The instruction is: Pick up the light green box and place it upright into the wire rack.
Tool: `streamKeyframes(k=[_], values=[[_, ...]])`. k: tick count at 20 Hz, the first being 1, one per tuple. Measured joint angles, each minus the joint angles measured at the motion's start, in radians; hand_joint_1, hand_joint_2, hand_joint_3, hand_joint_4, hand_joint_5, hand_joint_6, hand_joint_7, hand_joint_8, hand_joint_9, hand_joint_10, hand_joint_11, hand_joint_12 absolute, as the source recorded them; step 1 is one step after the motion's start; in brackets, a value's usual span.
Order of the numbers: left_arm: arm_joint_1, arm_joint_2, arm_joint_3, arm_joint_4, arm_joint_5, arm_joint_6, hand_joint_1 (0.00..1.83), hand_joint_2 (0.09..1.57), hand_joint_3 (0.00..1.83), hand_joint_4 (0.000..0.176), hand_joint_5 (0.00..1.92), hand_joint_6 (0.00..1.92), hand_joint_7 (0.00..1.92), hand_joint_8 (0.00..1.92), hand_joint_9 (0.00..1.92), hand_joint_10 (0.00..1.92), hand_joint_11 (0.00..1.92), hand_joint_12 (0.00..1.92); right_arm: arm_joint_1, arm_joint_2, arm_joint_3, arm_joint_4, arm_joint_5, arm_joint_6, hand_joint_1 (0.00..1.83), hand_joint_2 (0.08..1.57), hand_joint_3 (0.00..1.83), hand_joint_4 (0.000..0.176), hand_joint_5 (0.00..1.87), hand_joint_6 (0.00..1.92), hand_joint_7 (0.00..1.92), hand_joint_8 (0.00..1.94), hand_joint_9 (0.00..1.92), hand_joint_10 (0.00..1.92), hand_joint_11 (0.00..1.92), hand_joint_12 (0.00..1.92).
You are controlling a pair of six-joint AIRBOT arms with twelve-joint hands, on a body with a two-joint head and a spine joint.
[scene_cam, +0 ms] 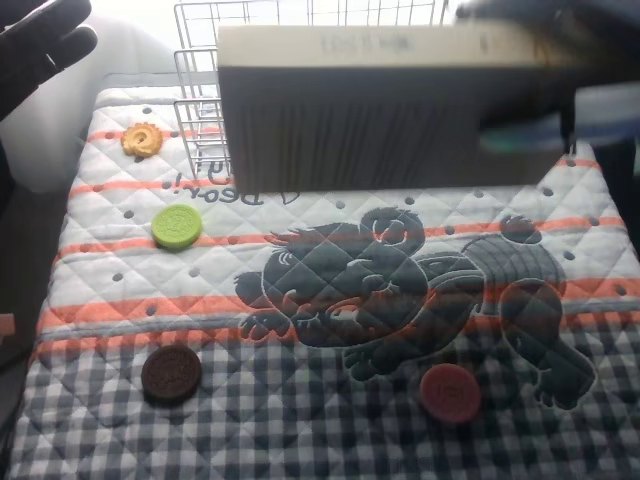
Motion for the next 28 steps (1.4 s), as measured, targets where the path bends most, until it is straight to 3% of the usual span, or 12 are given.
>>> streamKeyframes(k=[2, 5, 6, 9, 12, 14, 16, 18, 20, 21, 24, 28], values=[[0.000, 0.000, 0.000, 0.000, -0.008, 0.000, 0.26, 1.23, 0.00, 0.063, 0.49, 0.00, 0.35, 0.00, 0.33, 0.00, 0.02, 0.70, 0.036, -0.001, 0.011, -0.021, -0.002, 0.001, 1.10, 1.22, 0.00, 0.000, 0.79, 1.25, 1.50, 0.20, 1.53, 0.44, 1.28, 0.85], [0.000, 0.000, 0.000, -0.003, -0.010, 0.000, 0.28, 1.23, 0.00, 0.060, 0.49, 0.00, 0.35, 0.00, 0.34, 0.00, 0.04, 0.72, 0.097, -0.021, 0.047, -0.025, -0.016, 0.001, 1.11, 1.20, 0.00, 0.000, 0.82, 1.21, 1.56, 0.07, 1.59, 0.32, 1.30, 0.88], [0.000, 0.000, 0.000, -0.001, -0.011, 0.000, 0.29, 1.23, 0.00, 0.034, 0.51, 0.01, 0.36, 0.00, 0.35, 0.01, 0.07, 0.74, 0.127, -0.039, 0.067, -0.014, -0.029, 0.000, 1.11, 1.20, 0.00, 0.000, 0.82, 1.21, 1.54, 0.03, 1.59, 0.23, 1.30, 0.77], [0.000, 0.000, 0.001, -0.003, -0.010, 0.000, 0.28, 1.22, 0.00, 0.021, 0.52, 0.01, 0.37, 0.01, 0.36, 0.01, 0.06, 0.73, 0.189, -0.074, 0.100, -0.055, -0.089, 0.000, 1.11, 1.20, 0.00, 0.000, 0.82, 1.21, 1.53, 0.01, 1.64, 0.15, 1.35, 0.76], [-0.005, -0.008, 0.009, -0.001, -0.001, 0.000, 0.28, 1.23, 0.00, 0.037, 0.50, 0.00, 0.34, 0.00, 0.35, 0.00, 0.07, 0.75, 0.265, -0.117, 0.130, -0.108, -0.165, 0.002, 1.10, 1.20, 0.00, 0.000, 0.81, 1.23, 1.57, 0.01, 1.65, 0.07, 1.34, 0.88], [-0.011, -0.012, 0.011, -0.005, 0.009, 0.000, 0.28, 1.22, 0.00, 0.044, 0.51, 0.00, 0.35, 0.00, 0.35, 0.00, 0.08, 0.76, 0.275, -0.127, 0.135, -0.109, -0.174, 0.003, 1.10, 1.21, 0.00, 0.000, 0.80, 1.24, 1.59, 0.01, 1.68, 0.05, 1.36, 0.84], [-0.011, -0.012, 0.011, -0.001, 0.013, 0.000, 0.28, 1.22, 0.00, 0.031, 0.49, 0.00, 0.36, 0.00, 0.36, 0.00, 0.06, 0.82, 0.275, -0.137, 0.150, -0.117, -0.193, 0.003, 1.11, 1.20, 0.00, 0.000, 0.81, 1.23, 1.60, 0.01, 1.70, 0.03, 1.40, 0.71], [-0.011, -0.012, 0.013, 0.003, 0.012, 0.000, 0.28, 1.22, 0.00, 0.040, 0.49, 0.00, 0.36, 0.00, 0.36, 0.00, 0.06, 0.84, 0.278, -0.158, 0.171, -0.116, -0.214, 0.002, 1.11, 1.20, 0.00, 0.000, 0.82, 1.22, 1.63, 0.01, 1.72, 0.03, 1.43, 0.65], [-0.015, -0.017, 0.014, 0.005, 0.013, 0.000, 0.29, 1.22, 0.00, 0.029, 0.50, 0.01, 0.36, 0.00, 0.36, 0.00, 0.04, 0.83, 0.278, -0.182, 0.190, -0.111, -0.228, 0.002, 1.11, 1.20, 0.00, 0.000, 0.82, 1.21, 1.66, 0.02, 1.74, 0.02, 1.44, 0.70], [-0.023, -0.023, 0.016, 0.006, 0.021, 0.000, 0.31, 1.22, 0.00, 0.036, 0.51, 0.00, 0.36, 0.00, 0.36, 0.00, 0.06, 0.84, 0.278, -0.195, 0.195, -0.119, -0.242, 0.002, 1.11, 1.20, 0.00, 0.000, 0.82, 1.21, 1.68, 0.01, 1.76, 0.02, 1.42, 0.82], [-0.024, -0.024, 0.019, 0.013, 0.023, 0.000, 0.27, 1.22, 0.00, 0.048, 0.50, 0.00, 0.36, 0.00, 0.37, 0.00, 0.07, 0.86, 0.278, -0.225, 0.209, -0.154, -0.275, 0.001, 1.11, 1.20, 0.00, 0.000, 0.82, 1.22, 1.67, 0.00, 1.74, 0.01, 1.38, 0.80], [-0.025, -0.024, 0.019, 0.013, 0.024, 0.000, 0.29, 1.23, 0.00, 0.034, 0.51, 0.00, 0.37, 0.00, 0.37, 0.00, 0.05, 0.91, 0.299, -0.251, 0.226, -0.230, -0.337, 0.003, 1.12, 1.19, 0.00, 0.000, 0.84, 1.19, 1.67, 0.00, 1.75, 0.01, 1.40, 0.83]])
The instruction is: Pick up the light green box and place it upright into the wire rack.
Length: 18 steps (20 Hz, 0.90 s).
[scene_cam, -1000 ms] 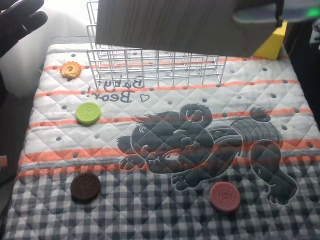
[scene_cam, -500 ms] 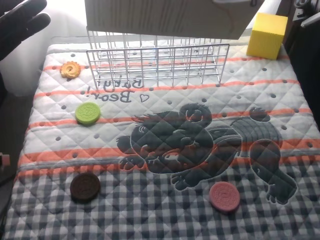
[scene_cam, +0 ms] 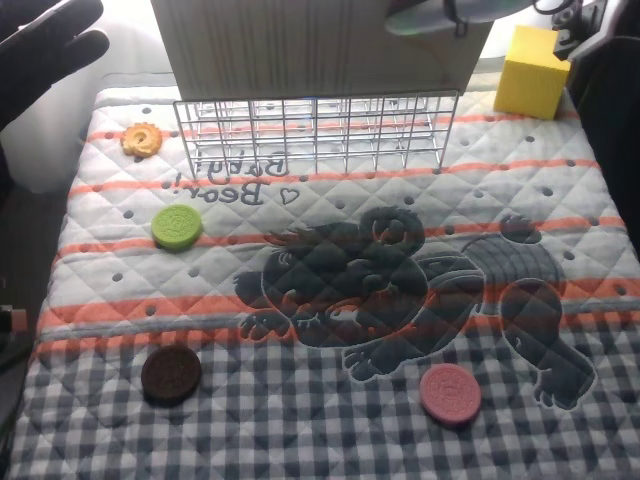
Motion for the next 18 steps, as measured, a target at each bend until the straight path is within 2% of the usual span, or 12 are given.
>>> streamKeyframes(k=[2, 4, 7, 9, 10, 12, 13, 14, 15, 16, 17, 18], values=[[0.000, 0.000, 0.000, 0.000, 0.001, 0.000, 0.32, 1.22, 0.00, 0.045, 0.50, 0.00, 0.38, 0.01, 0.40, 0.01, 0.08, 0.92, 0.005, -0.007, 0.000, -0.013, -0.011, 0.000, 1.11, 1.19, 0.00, 0.000, 0.83, 1.20, 1.67, 0.00, 1.75, 0.01, 1.38, 0.84], [0.000, 0.000, 0.000, 0.000, 0.002, 0.000, 0.30, 1.22, 0.00, 0.049, 0.50, 0.00, 0.39, 0.01, 0.40, 0.01, 0.08, 0.92, 0.005, -0.011, 0.000, -0.025, -0.019, 0.000, 1.11, 1.20, 0.00, 0.000, 0.82, 1.21, 1.69, 0.01, 1.77, 0.01, 1.35, 0.95], [0.000, 0.000, 0.000, 0.002, 0.002, 0.000, 0.32, 1.23, 0.00, 0.038, 0.50, 0.00, 0.39, 0.00, 0.40, 0.01, 0.08, 0.91, 0.005, -0.012, 0.007, -0.032, -0.038, 0.002, 1.12, 1.19, 0.00, 0.000, 0.84, 1.18, 1.70, 0.01, 1.77, 0.01, 1.34, 0.94], [0.000, 0.000, 0.000, 0.002, 0.002, 0.000, 0.31, 1.23, 0.00, 0.057, 0.47, 0.00, 0.38, 0.00, 0.40, 0.00, 0.07, 0.90, 0.005, -0.017, 0.014, -0.032, -0.043, 0.002, 1.12, 1.18, 0.00, 0.000, 0.85, 1.16, 1.65, 0.00, 1.73, 0.00, 1.34, 0.86], [0.000, -0.001, 0.000, 0.002, 0.002, 0.000, 0.28, 1.22, 0.00, 0.068, 0.47, 0.00, 0.38, 0.00, 0.39, 0.00, 0.06, 0.90, 0.005, -0.027, 0.022, -0.031, -0.046, 0.002, 1.10, 1.19, 0.00, 0.000, 0.84, 1.18, 1.57, 0.00, 1.65, 0.00, 1.25, 0.85], [0.000, -0.001, 0.000, 0.010, 0.002, 0.000, 0.29, 1.21, 0.00, 0.055, 0.49, 0.00, 0.38, 0.00, 0.40, 0.00, 0.06, 0.91, 0.005, -0.039, 0.027, -0.032, -0.048, 0.002, 1.03, 1.22, 0.00, 0.000, 0.78, 1.28, 1.40, 0.00, 1.47, 0.00, 1.03, 0.99], [0.000, -0.001, 0.000, 0.012, 0.002, 0.000, 0.29, 1.21, 0.00, 0.058, 0.49, 0.00, 0.38, 0.00, 0.40, 0.00, 0.07, 0.92, 0.005, -0.042, 0.027, -0.032, -0.047, 0.002, 0.96, 1.24, 0.00, 0.041, 0.74, 1.35, 1.25, 0.00, 1.32, 0.00, 0.92, 0.95], [0.000, -0.001, 0.000, 0.010, 0.002, 0.000, 0.31, 1.22, 0.00, 0.063, 0.48, 0.00, 0.38, 0.00, 0.39, 0.00, 0.06, 0.92, 0.000, -0.047, 0.032, -0.023, -0.046, 0.002, 0.79, 1.20, 0.00, 0.000, 0.54, 0.53, 1.05, 0.00, 1.11, 0.00, 0.77, 0.85], [0.000, -0.001, 0.000, 0.008, 0.002, 0.000, 0.31, 1.22, 0.00, 0.063, 0.48, 0.00, 0.38, 0.00, 0.39, 0.00, 0.06, 0.92, -0.005, -0.049, 0.036, -0.014, -0.045, 0.002, 0.79, 1.20, 0.00, 0.000, 0.54, 0.53, 1.05, 0.00, 1.11, 0.00, 0.77, 0.85], [0.000, -0.001, 0.000, 0.008, 0.002, 0.000, 0.34, 1.22, 0.00, 0.063, 0.47, 0.00, 0.39, 0.00, 0.39, 0.00, 0.05, 0.93, -0.017, -0.050, 0.037, 0.006, -0.048, 0.001, 0.62, 1.19, 0.00, 0.000, 0.44, 0.04, 0.77, 0.00, 0.83, 0.00, 0.55, 0.82], [0.000, -0.001, 0.000, 0.008, 0.002, 0.000, 0.35, 1.22, 0.00, 0.057, 0.47, 0.00, 0.38, 0.00, 0.38, 0.00, 0.03, 0.93, -0.031, -0.051, 0.041, 0.025, -0.047, 0.002, 0.48, 1.14, 0.00, 0.000, 0.30, 0.01, 0.62, 0.00, 0.65, 0.00, 0.20, 1.04], [0.000, -0.005, 0.002, 0.010, 0.001, 0.000, 0.36, 1.22, 0.00, 0.056, 0.47, 0.00, 0.38, 0.00, 0.39, 0.00, 0.04, 0.93, -0.040, -0.053, 0.043, 0.038, -0.049, 0.002, 0.38, 1.08, 0.00, 0.040, 0.16, 0.00, 0.40, 0.00, 0.44, 0.00, 0.04, 1.03]])
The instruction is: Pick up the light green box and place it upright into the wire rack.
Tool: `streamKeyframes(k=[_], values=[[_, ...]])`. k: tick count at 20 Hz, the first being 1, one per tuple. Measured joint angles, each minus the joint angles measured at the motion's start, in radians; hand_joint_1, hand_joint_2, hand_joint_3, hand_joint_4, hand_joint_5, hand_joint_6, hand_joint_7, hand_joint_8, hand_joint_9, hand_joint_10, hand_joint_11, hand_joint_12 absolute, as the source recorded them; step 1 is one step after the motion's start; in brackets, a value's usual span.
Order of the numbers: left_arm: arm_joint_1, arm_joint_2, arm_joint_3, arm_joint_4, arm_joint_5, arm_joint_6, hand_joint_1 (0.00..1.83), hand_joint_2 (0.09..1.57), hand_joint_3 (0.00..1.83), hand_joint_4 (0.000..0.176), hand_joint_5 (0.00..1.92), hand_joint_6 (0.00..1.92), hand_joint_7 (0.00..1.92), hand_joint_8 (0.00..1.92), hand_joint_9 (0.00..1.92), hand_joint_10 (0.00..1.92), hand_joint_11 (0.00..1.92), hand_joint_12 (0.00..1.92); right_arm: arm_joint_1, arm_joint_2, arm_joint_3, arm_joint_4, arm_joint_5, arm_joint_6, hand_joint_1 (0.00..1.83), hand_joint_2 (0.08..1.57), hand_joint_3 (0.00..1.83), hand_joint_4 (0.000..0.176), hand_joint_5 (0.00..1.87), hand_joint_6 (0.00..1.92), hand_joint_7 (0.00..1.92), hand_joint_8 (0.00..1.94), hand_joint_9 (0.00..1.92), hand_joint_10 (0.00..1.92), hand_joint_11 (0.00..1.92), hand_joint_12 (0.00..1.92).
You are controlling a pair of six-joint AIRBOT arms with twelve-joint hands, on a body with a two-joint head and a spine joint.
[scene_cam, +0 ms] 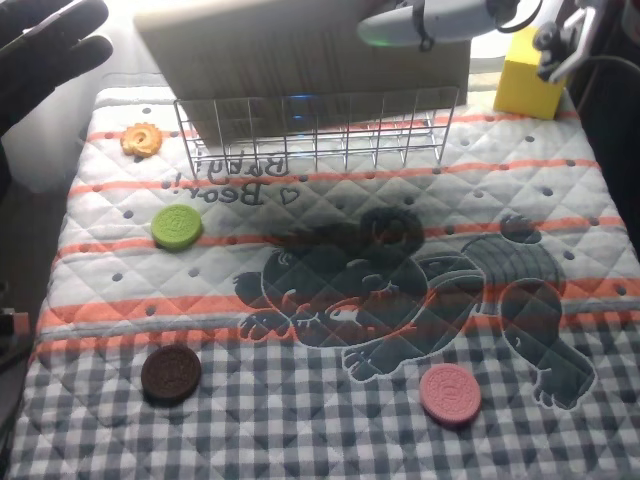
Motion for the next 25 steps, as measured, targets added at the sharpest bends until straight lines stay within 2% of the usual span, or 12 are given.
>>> streamKeyframes(k=[5, 7, 8, 9, 12, 14, 15, 17, 19, 20, 21, 25], values=[[0.000, -0.006, 0.000, -0.001, -0.003, 0.000, 0.33, 1.21, 0.00, 0.029, 0.52, 0.00, 0.40, 0.00, 0.40, 0.00, 0.05, 0.89, -0.045, 0.018, -0.005, 0.066, 0.037, -0.001, 0.33, 0.95, 0.00, 0.114, 0.00, 0.00, 0.07, 0.00, 0.17, 0.00, 0.00, 0.93], [0.000, -0.006, 0.000, -0.010, -0.013, 0.000, 0.36, 1.19, 0.00, 0.047, 0.48, 0.00, 0.38, 0.00, 0.39, 0.00, 0.05, 0.89, -0.076, 0.038, -0.007, 0.121, 0.062, -0.002, 0.36, 0.97, 0.00, 0.106, 0.00, 0.00, 0.00, 0.00, 0.01, 0.00, 0.00, 0.25], [0.000, -0.006, 0.000, -0.016, -0.023, 0.000, 0.40, 1.18, 0.00, 0.030, 0.49, 0.01, 0.38, 0.00, 0.39, 0.00, 0.04, 0.89, -0.101, 0.055, -0.013, 0.155, 0.077, -0.002, 0.37, 0.97, 0.00, 0.117, 0.00, 0.00, 0.00, 0.00, 0.00, 0.00, 0.00, 0.09], [0.000, -0.007, 0.000, -0.026, -0.042, 0.000, 0.42, 1.18, 0.00, 0.000, 0.50, 0.01, 0.36, 0.00, 0.36, 0.00, 0.02, 0.88, -0.148, 0.094, -0.039, 0.224, 0.131, -0.002, 0.40, 0.98, 0.00, 0.164, 0.00, 0.00, 0.00, 0.00, 0.00, 0.00, 0.00, 0.02], [0.005, -0.015, -0.010, -0.060, -0.114, 0.000, 0.46, 1.19, 0.00, 0.000, 0.49, 0.00, 0.34, 0.00, 0.33, 0.00, 0.03, 0.78, -0.277, 0.190, -0.135, 0.367, 0.295, -0.004, 0.41, 0.98, 0.00, 0.176, 0.00, 0.00, 0.03, 0.01, 0.00, 0.00, 0.00, 0.00], [0.022, -0.021, -0.015, -0.069, -0.168, 0.000, 0.44, 1.18, 0.00, 0.051, 0.46, 0.00, 0.33, 0.00, 0.31, 0.00, 0.06, 0.68, -0.357, 0.236, -0.207, 0.423, 0.392, -0.005, 0.38, 1.02, 0.02, 0.176, 0.00, 0.00, 0.00, 0.00, 0.00, 0.00, 0.00, 0.00], [0.034, -0.021, -0.016, -0.072, -0.200, 0.000, 0.48, 1.18, 0.00, 0.046, 0.47, 0.00, 0.33, 0.00, 0.31, 0.00, 0.05, 0.68, -0.406, 0.256, -0.250, 0.444, 0.448, -0.004, 0.33, 1.05, 0.02, 0.163, 0.00, 0.00, 0.00, 0.00, 0.00, 0.00, 0.00, 0.00], [0.057, -0.021, -0.017, -0.088, -0.273, 0.000, 0.46, 1.16, 0.00, 0.077, 0.46, 0.00, 0.32, 0.00, 0.29, 0.00, 0.01, 0.71, -0.503, 0.291, -0.321, 0.464, 0.537, -0.003, 0.28, 1.09, 0.03, 0.106, 0.00, 0.00, 0.01, 0.00, 0.00, 0.00, 0.04, 0.02], [0.068, -0.023, -0.028, -0.103, -0.315, -0.001, 0.50, 1.16, 0.00, 0.093, 0.42, 0.00, 0.28, 0.00, 0.26, 0.00, 0.00, 0.69, -0.584, 0.320, -0.371, 0.487, 0.589, -0.004, 0.37, 1.05, 0.00, 0.112, 0.00, 0.00, 0.01, 0.00, 0.00, 0.00, 0.07, 0.03], [0.070, -0.025, -0.031, -0.104, -0.335, 0.000, 0.44, 1.13, 0.00, 0.038, 0.49, 0.00, 0.36, 0.00, 0.34, 0.01, 0.05, 0.81, -0.626, 0.335, -0.394, 0.511, 0.620, -0.004, 0.43, 1.05, 0.00, 0.129, 0.00, 0.00, 0.01, 0.00, 0.00, 0.00, 0.07, 0.03], [0.073, -0.031, -0.035, -0.104, -0.362, -0.001, 0.43, 1.11, 0.00, 0.039, 0.50, 0.00, 0.38, 0.00, 0.36, 0.00, 0.04, 0.88, -0.670, 0.348, -0.415, 0.537, 0.652, -0.004, 0.51, 1.04, 0.00, 0.094, 0.00, 0.00, 0.01, 0.00, 0.00, 0.00, 0.02, 0.02], [0.080, -0.051, -0.037, -0.086, -0.419, 0.000, 0.52, 1.12, 0.00, 0.066, 0.38, 0.00, 0.35, 0.00, 0.34, 0.00, 0.00, 0.89, -0.771, 0.351, -0.448, 0.632, 0.779, -0.005, 0.61, 1.00, 0.00, 0.044, 0.13, 0.00, 0.14, 0.00, 0.13, 0.01, 0.13, 0.08]])
